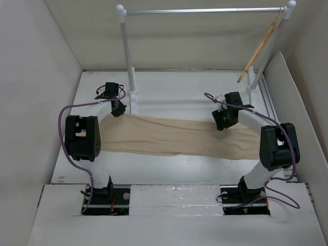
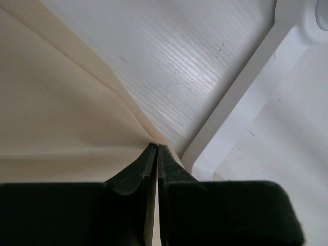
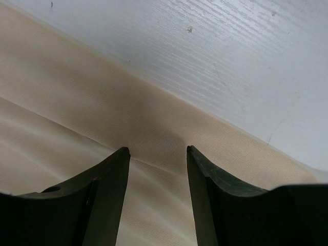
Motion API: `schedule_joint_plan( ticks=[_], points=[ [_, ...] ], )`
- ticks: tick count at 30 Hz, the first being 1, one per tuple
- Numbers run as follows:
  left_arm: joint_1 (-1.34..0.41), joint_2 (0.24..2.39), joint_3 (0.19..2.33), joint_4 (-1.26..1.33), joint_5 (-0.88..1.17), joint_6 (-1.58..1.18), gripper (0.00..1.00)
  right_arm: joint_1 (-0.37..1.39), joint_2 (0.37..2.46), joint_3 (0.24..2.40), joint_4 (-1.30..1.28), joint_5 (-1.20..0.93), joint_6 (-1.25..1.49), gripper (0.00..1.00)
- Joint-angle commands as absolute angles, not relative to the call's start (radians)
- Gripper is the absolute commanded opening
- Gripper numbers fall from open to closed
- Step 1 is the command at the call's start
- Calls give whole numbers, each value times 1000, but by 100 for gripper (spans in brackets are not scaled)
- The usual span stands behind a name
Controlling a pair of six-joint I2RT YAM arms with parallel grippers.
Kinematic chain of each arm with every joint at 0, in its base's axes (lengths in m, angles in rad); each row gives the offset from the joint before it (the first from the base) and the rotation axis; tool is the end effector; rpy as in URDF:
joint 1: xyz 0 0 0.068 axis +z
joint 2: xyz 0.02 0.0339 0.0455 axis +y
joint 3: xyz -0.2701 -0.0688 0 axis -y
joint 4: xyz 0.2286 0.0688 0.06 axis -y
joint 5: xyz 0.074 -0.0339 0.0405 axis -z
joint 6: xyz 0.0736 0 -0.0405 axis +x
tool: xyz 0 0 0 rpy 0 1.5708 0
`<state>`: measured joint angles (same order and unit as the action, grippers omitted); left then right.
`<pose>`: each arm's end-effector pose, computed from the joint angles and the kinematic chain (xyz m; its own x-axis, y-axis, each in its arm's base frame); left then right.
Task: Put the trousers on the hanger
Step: Fold the trousers at the center of the board.
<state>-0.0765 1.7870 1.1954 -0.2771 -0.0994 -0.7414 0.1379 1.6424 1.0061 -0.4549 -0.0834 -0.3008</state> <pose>0.3956 -0.0230 0.1872 -0.5697 -0.6303 -0.5275 -0.5051 0.7748 -0.3803 0.3229 0.0510 0.1646 -0.7874 -0.4074 -0.4626 -0.4276 0.9016 -0.0661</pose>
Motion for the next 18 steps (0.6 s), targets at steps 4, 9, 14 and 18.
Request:
schedule_joint_plan(
  ticks=[4,9,14,18],
  points=[
    [-69,1795,1252,-291,-114,-726,0,130,1629,1009,-450,-100,-319,54],
    [-69,1809,1262,-295,-126,-713,0,120,1673,1046,-448,-94,-319,50],
    [-69,1809,1259,-293,-123,-713,0,120,1680,1040,-445,-104,-319,14],
    [-69,1809,1261,-291,-124,-710,0,110,1663,1052,-446,-91,-305,2]
  ],
)
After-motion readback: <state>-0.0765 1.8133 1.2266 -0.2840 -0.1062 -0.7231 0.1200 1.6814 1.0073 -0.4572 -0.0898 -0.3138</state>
